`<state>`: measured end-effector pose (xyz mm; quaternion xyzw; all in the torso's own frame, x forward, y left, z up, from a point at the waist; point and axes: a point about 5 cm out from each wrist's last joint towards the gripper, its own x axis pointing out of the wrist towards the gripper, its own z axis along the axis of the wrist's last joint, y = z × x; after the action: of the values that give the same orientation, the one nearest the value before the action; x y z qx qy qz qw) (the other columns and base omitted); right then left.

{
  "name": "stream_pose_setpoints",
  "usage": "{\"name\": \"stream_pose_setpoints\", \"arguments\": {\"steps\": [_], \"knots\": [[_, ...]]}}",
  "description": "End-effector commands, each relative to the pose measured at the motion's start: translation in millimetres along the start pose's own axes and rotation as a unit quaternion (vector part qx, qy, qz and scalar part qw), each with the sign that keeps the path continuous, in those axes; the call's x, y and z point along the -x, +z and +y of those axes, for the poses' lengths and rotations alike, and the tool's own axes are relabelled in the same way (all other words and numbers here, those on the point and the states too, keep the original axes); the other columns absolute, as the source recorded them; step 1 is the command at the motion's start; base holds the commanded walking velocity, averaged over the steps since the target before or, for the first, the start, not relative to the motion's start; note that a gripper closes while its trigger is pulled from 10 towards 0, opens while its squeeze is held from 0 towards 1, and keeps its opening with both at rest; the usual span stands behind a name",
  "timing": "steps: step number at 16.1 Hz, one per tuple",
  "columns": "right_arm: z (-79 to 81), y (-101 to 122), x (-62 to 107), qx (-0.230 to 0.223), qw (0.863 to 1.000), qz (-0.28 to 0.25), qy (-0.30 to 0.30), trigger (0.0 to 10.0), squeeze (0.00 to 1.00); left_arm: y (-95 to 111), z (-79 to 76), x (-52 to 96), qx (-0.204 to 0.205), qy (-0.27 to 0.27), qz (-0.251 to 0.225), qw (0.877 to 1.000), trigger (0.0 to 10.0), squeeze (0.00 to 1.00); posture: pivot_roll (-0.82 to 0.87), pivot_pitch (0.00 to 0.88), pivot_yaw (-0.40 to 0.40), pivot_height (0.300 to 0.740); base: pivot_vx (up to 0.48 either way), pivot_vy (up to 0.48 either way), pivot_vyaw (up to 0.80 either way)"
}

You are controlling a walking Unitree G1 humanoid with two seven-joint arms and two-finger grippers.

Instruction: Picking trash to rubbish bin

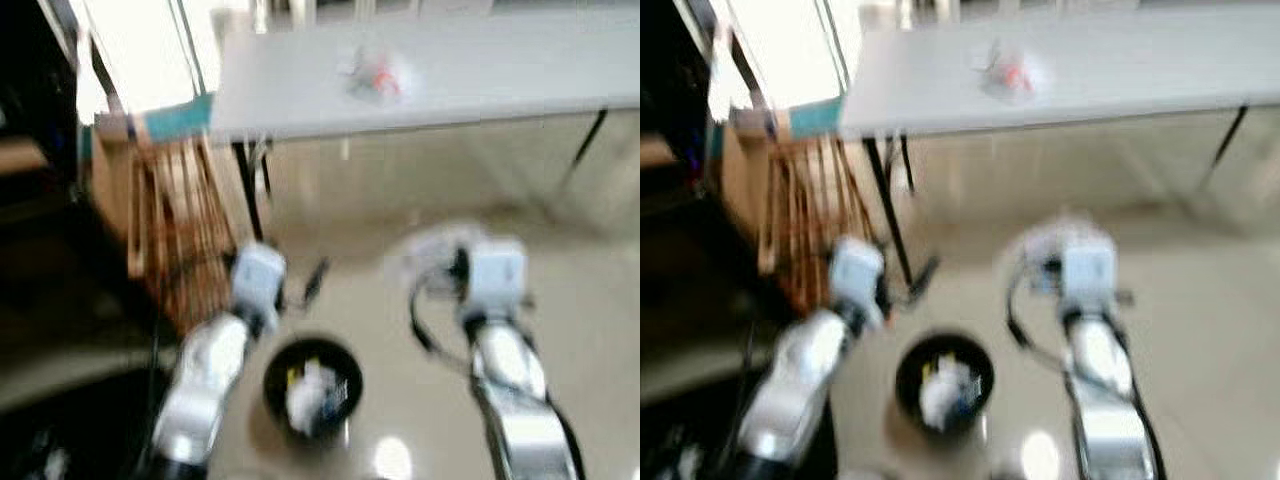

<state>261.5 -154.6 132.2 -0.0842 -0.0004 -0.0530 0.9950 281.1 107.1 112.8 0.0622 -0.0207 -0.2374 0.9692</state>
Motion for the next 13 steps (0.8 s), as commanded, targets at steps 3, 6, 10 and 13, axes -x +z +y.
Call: {"name": "stream_pose_setpoints", "arguments": {"steps": [3,6,10,13], "knots": [[3.8,2.0,0.8,-0.007,1.000,-0.001,0.005,10.0,0.00,3.2,4.9,-0.5,-0.010,0.000,-0.002,1.000,10.0,0.00,0.00,0.099,0.039,0.740,0.000,0.000,-0.79],[4.4,2.1,0.7,-0.007,1.000,-0.002,0.006,10.0,0.00,2.4,6.2,-0.3,-0.009,0.005,0.000,1.000,10.0,0.00,0.00,0.098,0.039,0.740,0.000,0.000,-0.73],[5.6,2.8,0.9,-0.001,1.000,-0.006,0.014,10.0,0.00,1.5,6.1,0.8,-0.008,0.010,0.003,1.000,10.0,0.00,0.01,0.102,0.035,0.740,0.000,0.000,0.00],[6.8,3.1,1.6,0.002,1.000,-0.007,0.023,10.0,0.00,1.0,6.4,1.4,-0.009,0.012,0.004,1.000,10.0,0.00,0.00,0.106,0.032,0.740,0.000,0.000,0.53]]}}
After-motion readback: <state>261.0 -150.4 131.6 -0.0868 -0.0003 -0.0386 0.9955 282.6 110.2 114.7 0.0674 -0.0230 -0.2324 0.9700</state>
